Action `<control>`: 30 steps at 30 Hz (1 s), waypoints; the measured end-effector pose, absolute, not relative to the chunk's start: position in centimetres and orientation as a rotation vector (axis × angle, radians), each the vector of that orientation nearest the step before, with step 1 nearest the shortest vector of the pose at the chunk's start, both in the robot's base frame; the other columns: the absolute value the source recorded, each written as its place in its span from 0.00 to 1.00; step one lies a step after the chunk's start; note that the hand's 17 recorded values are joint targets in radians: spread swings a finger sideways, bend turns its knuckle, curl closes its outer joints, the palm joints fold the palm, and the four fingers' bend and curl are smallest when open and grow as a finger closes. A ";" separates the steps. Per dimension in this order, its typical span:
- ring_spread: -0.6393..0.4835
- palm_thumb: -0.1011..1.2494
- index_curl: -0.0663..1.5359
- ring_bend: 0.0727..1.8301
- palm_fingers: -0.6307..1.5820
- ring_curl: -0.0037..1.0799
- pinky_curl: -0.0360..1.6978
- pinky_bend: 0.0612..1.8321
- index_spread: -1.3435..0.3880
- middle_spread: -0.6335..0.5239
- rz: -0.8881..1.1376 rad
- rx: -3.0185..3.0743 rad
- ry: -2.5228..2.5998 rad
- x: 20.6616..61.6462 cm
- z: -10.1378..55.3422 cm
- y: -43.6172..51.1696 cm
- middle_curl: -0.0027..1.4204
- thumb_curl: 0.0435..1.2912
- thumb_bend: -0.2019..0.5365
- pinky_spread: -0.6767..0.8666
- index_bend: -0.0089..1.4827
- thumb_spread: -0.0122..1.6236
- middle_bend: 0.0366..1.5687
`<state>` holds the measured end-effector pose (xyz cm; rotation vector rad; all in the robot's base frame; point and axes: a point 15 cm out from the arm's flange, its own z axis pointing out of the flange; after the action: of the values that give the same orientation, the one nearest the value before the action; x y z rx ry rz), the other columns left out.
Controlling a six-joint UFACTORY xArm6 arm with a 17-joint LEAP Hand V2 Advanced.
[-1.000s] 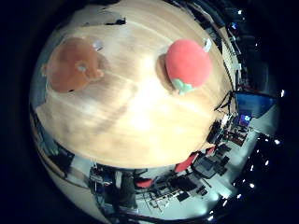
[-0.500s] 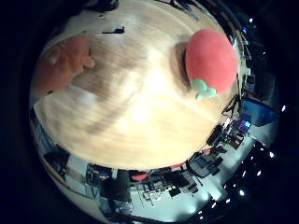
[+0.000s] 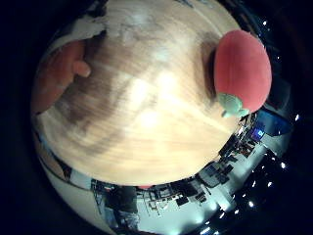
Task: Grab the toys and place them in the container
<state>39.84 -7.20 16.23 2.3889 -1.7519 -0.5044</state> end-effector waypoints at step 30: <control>0.30 0.86 0.33 0.66 0.83 0.47 0.25 0.72 0.47 0.19 -0.232 2.464 -1.877 40.6 25.0 -9.2 0.48 0.27 0.25 0.17 0.34 0.57 0.53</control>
<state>40.59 -9.22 25.02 2.4641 -1.8768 -0.2323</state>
